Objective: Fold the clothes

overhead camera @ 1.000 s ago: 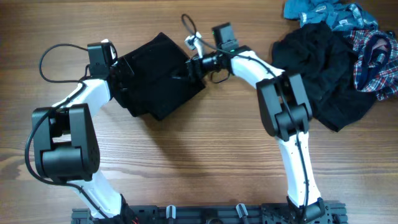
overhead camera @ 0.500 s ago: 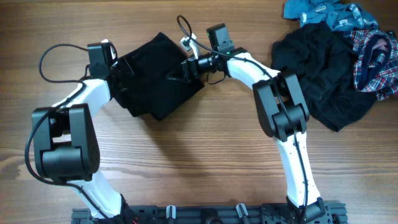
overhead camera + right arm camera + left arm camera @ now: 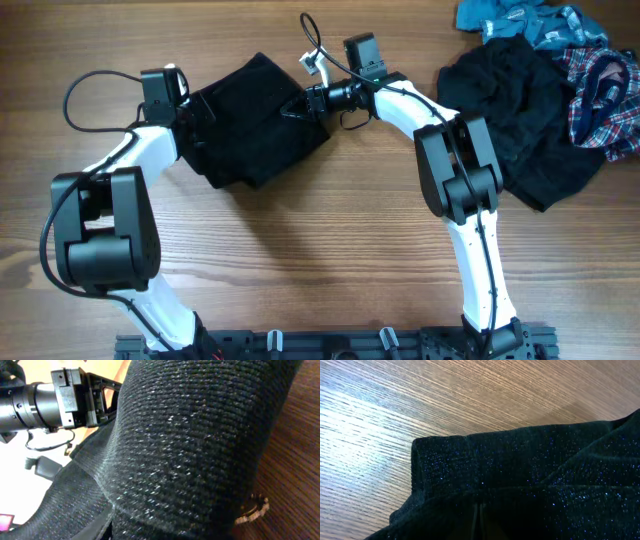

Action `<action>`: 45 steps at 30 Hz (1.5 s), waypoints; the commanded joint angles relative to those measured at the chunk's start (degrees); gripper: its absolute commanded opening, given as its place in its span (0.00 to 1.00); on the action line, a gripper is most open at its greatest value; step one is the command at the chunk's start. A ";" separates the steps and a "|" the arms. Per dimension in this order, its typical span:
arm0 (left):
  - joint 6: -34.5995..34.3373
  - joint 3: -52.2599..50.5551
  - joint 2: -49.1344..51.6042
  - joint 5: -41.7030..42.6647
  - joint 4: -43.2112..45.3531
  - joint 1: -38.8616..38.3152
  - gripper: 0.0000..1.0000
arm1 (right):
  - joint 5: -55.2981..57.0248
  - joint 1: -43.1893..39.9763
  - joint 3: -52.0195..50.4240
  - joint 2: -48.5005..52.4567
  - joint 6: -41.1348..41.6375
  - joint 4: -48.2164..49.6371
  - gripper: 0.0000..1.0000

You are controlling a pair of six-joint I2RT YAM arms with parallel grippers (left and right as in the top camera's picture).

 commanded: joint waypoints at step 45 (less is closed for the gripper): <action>-6.40 1.11 -15.08 7.65 -33.64 -5.31 0.04 | 13.68 -1.27 1.55 0.20 26.08 14.21 0.14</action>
